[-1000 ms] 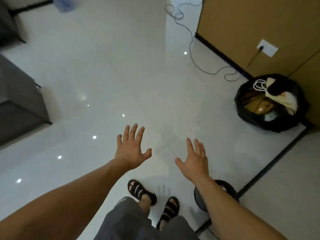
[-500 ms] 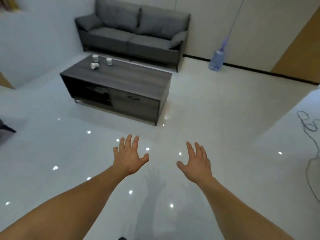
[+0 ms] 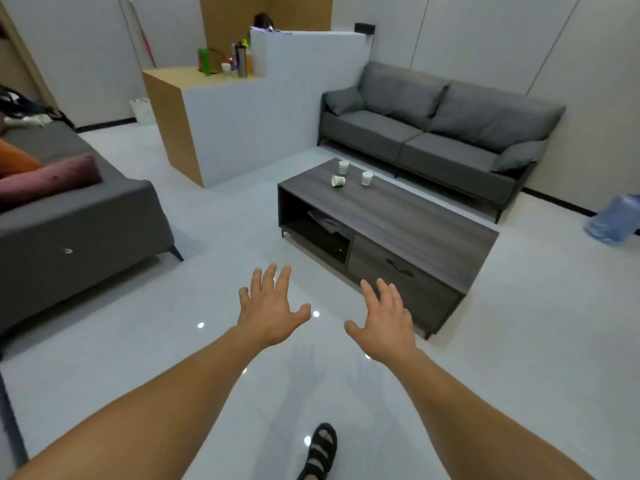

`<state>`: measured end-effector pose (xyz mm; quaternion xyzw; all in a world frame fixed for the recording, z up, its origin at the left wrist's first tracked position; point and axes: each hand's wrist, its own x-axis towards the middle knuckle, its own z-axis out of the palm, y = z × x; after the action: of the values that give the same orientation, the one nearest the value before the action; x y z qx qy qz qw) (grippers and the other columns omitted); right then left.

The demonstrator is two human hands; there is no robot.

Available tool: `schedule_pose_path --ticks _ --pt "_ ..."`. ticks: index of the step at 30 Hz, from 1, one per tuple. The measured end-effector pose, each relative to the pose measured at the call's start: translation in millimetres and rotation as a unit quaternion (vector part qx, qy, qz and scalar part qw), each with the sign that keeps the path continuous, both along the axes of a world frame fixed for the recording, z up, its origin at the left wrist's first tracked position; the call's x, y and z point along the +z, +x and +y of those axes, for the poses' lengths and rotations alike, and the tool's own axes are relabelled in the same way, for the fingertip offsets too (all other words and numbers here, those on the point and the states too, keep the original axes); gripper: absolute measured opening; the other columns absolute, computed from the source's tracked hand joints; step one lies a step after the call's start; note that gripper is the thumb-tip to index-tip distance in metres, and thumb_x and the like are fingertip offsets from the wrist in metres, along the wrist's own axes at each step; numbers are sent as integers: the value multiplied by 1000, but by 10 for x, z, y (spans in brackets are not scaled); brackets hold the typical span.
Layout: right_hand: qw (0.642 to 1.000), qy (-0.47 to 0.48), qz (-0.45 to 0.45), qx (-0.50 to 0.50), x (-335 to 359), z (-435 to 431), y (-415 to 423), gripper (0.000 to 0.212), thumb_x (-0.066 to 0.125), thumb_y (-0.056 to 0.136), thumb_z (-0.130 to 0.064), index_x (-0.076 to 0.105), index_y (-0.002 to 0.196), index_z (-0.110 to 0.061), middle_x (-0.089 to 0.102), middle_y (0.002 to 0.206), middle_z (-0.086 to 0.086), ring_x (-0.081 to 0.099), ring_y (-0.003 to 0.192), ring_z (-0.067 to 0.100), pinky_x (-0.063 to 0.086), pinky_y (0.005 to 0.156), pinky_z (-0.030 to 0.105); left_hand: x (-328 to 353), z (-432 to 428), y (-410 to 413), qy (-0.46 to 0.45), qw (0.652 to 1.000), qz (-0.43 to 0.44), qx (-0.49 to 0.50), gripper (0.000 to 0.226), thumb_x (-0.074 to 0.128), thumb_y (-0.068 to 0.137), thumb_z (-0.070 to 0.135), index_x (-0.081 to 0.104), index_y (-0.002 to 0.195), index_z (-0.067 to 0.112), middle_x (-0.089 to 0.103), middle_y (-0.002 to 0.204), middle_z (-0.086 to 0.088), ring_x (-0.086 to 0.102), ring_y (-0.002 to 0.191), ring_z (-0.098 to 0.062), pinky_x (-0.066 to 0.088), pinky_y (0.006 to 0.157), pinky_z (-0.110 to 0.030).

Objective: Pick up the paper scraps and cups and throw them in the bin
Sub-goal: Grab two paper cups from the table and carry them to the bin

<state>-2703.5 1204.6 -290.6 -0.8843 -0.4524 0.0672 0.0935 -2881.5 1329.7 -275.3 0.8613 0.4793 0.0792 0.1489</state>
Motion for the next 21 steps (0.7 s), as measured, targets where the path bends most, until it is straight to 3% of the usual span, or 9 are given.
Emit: schedule_pose_path --ticks 14,21 --pt "995 -7 39 94 156 3267 607 89 56 88 -54 3 154 -29 -4 163 -1 -8 150 23 20 118 50 118 2832 469 -25 998 -3 59 86 45 85 63 0 151 30 -6 160 3 -9 147 -25 6 117 -50" --pt "996 -30 56 64 -43 4770 797 89 57 89 -51 2 155 -29 -6 163 -1 -8 149 24 22 116 51 -153 4539 601 -46 998 -2 40 87 45 85 63 0 152 29 -6 160 1 -8 147 -26 7 116 -51"
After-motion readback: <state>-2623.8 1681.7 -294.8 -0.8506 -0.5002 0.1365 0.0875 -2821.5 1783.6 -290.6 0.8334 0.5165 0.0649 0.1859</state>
